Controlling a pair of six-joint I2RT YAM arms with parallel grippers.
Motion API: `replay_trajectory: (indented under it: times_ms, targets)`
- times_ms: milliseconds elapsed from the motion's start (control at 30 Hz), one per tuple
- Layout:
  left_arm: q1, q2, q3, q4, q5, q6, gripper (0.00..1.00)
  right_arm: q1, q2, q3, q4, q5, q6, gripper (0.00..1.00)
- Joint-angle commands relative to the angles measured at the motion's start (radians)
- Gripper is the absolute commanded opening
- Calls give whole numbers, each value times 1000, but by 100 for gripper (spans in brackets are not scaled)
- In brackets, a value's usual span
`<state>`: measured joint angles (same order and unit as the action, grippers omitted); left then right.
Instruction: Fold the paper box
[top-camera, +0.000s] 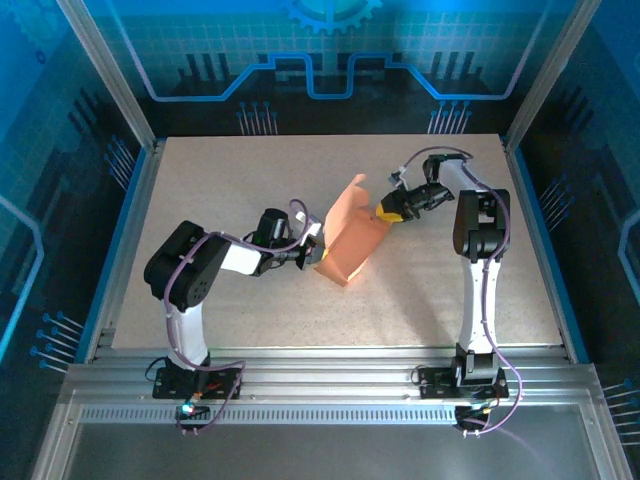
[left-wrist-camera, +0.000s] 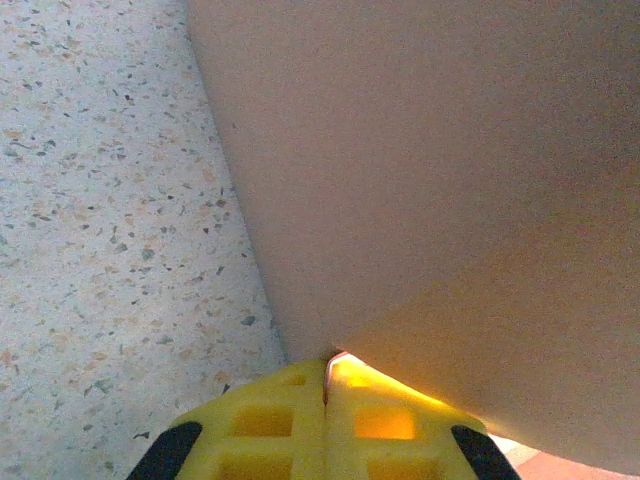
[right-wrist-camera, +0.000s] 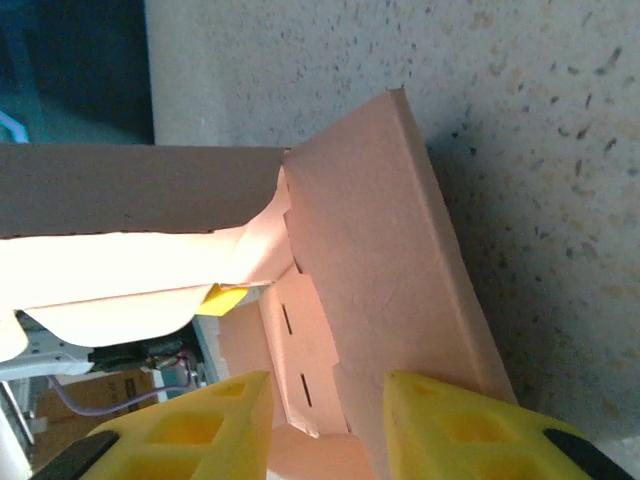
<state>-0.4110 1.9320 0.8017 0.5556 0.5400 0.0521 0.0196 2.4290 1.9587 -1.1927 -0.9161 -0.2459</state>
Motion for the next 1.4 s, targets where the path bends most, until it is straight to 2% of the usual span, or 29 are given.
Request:
replay_trajectory:
  times_ms: [0, 133, 300, 400, 567, 767, 933, 1033, 1133, 1267, 1367]
  targets:
    - [-3, 49, 3, -119, 2, -11, 0, 52, -38, 17, -81, 66, -48, 35]
    - [-6, 40, 10, -148, -12, 27, 0, 79, -56, 6, -85, 100, -53, 32]
    - [-12, 38, 21, -186, -15, 44, 0, 124, -72, 11, -91, 320, -23, 30]
    - [-11, 38, 22, -187, -15, 44, 0, 130, -97, -3, -62, 407, -2, 30]
    - [-13, 38, 24, -193, -19, 56, 0, 123, -180, -31, -3, 354, 7, 29]
    - [-13, 39, 25, -203, -25, 67, 0, 77, -228, -23, 86, 264, 87, 35]
    - [-13, 35, 19, -204, -28, 77, 0, -17, -201, -6, 169, 253, 239, 38]
    - [-13, 36, 19, -205, -26, 78, 0, -58, -144, 24, 177, 244, 317, 47]
    - [-15, 40, 24, -207, -24, 79, 0, -61, -65, 72, 137, 130, 286, 51]
    - [-13, 39, 26, -210, -25, 80, 0, -24, -4, 114, 89, 88, 209, 45]
    - [-14, 40, 25, -212, -23, 81, 0, -2, 39, 147, 55, 62, 158, 43]
